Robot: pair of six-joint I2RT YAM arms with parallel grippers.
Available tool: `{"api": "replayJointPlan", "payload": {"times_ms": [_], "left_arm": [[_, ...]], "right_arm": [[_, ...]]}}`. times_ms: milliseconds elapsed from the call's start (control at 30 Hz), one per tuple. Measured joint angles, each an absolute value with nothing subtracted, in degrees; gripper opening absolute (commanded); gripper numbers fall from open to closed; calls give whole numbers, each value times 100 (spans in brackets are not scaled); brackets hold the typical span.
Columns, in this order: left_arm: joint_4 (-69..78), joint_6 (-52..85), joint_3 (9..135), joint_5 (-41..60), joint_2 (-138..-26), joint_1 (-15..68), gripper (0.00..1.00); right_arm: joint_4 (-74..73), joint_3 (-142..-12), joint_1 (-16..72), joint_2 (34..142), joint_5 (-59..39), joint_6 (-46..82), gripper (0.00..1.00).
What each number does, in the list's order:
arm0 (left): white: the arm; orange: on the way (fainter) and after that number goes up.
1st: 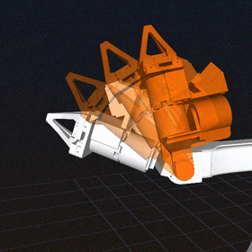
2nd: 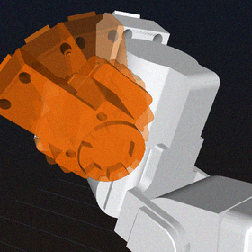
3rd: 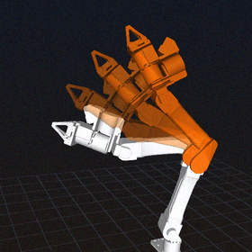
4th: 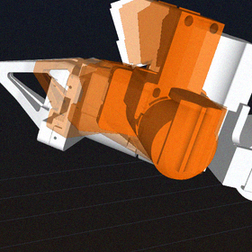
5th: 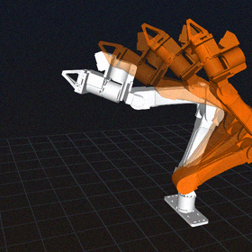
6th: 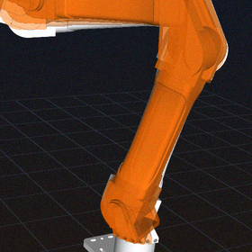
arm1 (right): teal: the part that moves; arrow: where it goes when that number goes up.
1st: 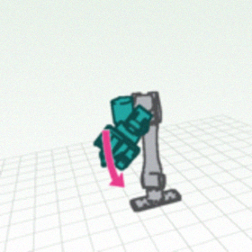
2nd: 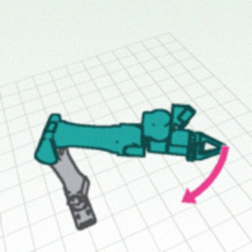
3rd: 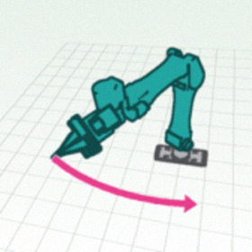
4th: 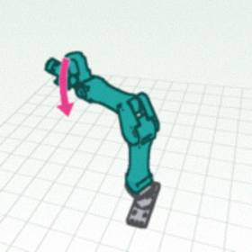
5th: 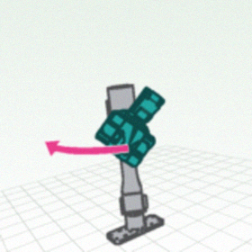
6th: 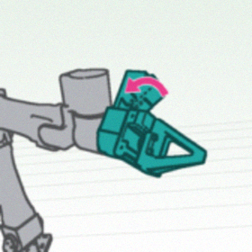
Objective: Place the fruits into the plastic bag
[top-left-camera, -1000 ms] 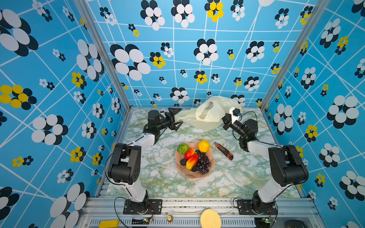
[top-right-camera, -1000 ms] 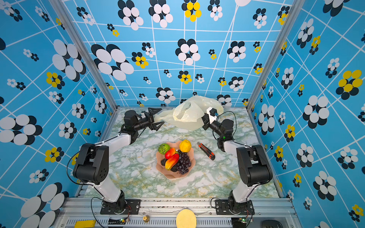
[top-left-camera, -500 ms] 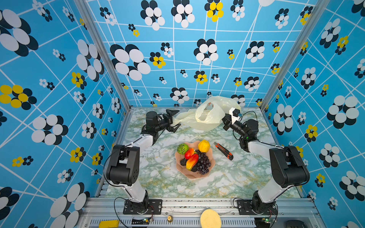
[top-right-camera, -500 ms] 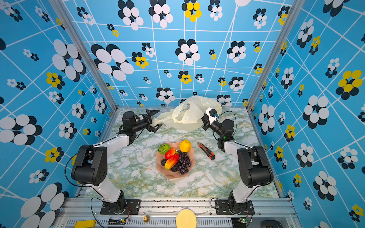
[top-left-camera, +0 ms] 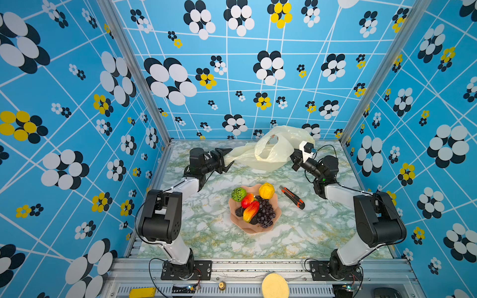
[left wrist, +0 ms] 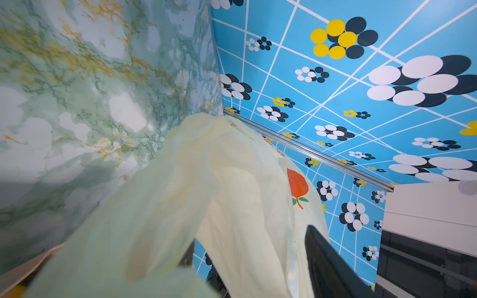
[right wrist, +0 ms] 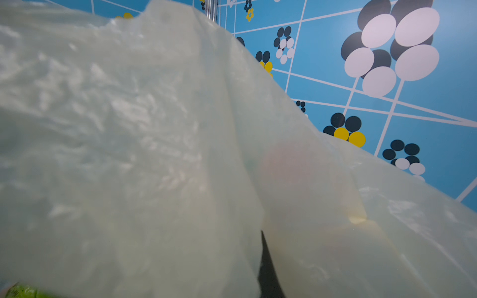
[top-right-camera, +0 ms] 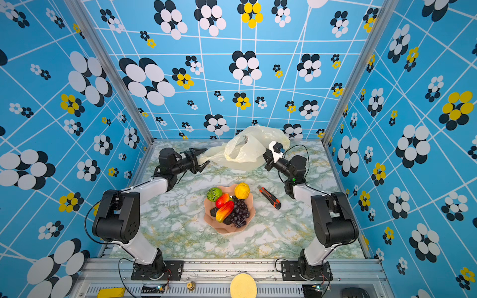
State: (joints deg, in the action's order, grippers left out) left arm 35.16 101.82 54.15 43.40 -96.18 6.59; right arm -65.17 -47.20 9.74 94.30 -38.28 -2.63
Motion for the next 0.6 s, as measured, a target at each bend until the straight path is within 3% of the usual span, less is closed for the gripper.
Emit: {"api": "replayJointPlan", "payload": {"times_ms": [233, 533, 600], "left_arm": [[3374, 10088, 5256, 4257, -9258, 482, 44], [3004, 9760, 5256, 4241, -9037, 423, 0], [2877, 9633, 5256, 4222, -8993, 392, 0]], "right_arm": [[-6458, -4560, 974, 9358, -3804, -390, 0], [-6399, -4534, 974, 9358, -3785, -434, 0], [-6379, -4534, 976, 9358, -3785, -440, 0]]}}
